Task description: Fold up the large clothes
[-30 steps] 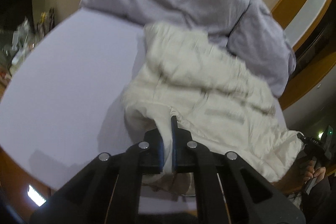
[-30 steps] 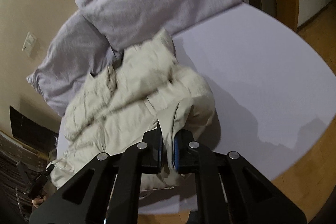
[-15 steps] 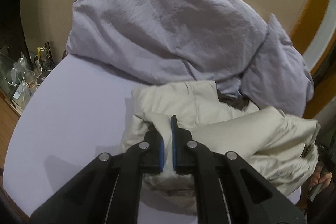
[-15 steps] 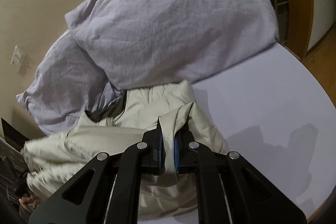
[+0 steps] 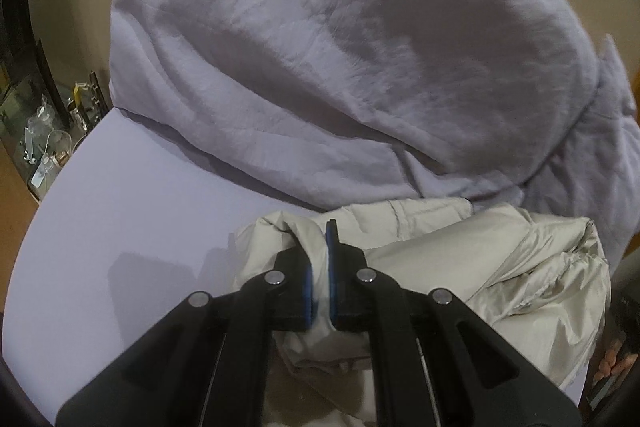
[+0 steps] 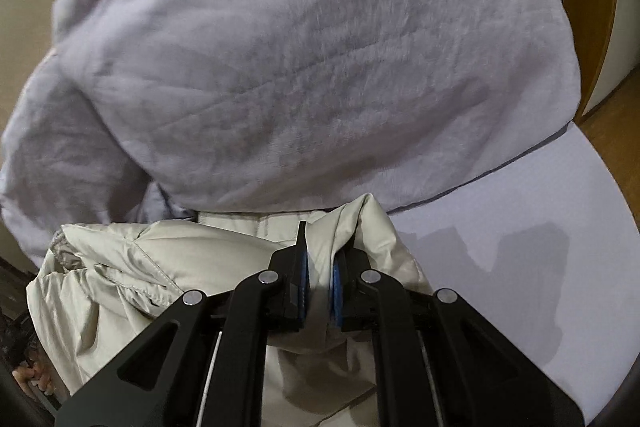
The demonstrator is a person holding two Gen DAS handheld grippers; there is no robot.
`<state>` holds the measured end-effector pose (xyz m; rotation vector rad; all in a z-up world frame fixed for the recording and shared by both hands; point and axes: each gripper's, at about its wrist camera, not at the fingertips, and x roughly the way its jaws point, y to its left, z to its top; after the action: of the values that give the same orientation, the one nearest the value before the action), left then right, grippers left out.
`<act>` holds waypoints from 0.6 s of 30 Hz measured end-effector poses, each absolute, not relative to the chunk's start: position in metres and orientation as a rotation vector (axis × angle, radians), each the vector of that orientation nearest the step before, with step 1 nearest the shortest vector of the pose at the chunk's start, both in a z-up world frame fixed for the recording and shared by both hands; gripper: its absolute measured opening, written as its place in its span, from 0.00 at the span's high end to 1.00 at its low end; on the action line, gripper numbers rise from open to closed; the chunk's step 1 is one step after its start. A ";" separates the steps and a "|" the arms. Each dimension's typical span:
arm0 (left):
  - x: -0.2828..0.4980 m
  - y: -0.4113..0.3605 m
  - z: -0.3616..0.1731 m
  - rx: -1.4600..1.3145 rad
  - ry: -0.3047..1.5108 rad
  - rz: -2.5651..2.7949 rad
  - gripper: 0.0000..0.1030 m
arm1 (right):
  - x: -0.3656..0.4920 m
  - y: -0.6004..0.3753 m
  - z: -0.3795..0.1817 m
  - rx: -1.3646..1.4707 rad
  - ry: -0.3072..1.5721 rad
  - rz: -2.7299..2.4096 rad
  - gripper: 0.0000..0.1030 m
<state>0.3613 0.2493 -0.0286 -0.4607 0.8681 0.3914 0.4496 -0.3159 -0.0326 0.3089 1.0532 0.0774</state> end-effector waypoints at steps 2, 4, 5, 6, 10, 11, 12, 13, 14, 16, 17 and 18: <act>0.371 0.252 -0.034 -0.466 0.880 0.398 0.93 | 0.457 -0.317 -0.042 0.317 1.073 0.063 0.90; 0.378 0.255 -0.038 -0.470 0.887 0.402 0.93 | 0.463 -0.317 -0.048 0.317 1.087 0.050 0.90; 0.382 0.256 -0.039 -0.471 0.890 0.403 0.91 | 0.465 -0.317 -0.050 0.318 1.093 0.046 0.90; 0.386 0.257 -0.040 -0.472 0.892 0.407 0.90 | 0.467 -0.319 -0.053 0.330 1.101 0.041 0.90; 0.393 0.265 -0.039 -0.502 0.919 0.380 0.85 | 0.471 -0.325 -0.051 0.388 1.131 0.052 0.79; 0.393 0.266 -0.038 -0.504 0.923 0.366 0.83 | 0.468 -0.327 -0.047 0.383 1.132 0.057 0.77; 0.392 0.267 -0.036 -0.500 0.923 0.351 0.80 | 0.468 -0.328 -0.043 0.378 1.127 0.061 0.72; 0.392 0.267 -0.034 -0.494 0.923 0.342 0.78 | 0.464 -0.329 -0.038 0.370 1.117 0.065 0.64; 0.392 0.266 -0.033 -0.487 0.924 0.335 0.74 | 0.461 -0.328 -0.034 0.364 1.110 0.064 0.59; 0.389 0.265 -0.026 -0.477 0.913 0.327 0.66 | 0.450 -0.328 -0.020 0.342 1.067 0.055 0.40; 0.387 0.265 -0.021 -0.465 0.898 0.340 0.52 | 0.444 -0.326 -0.012 0.322 1.043 0.049 0.39; 0.384 0.265 -0.014 -0.443 0.874 0.363 0.36 | 0.440 -0.325 -0.007 0.308 1.030 0.051 0.39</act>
<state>0.3837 0.2649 -0.0143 -0.4433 0.8736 0.3631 0.4401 -0.3248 -0.0068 0.3077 1.0298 0.0509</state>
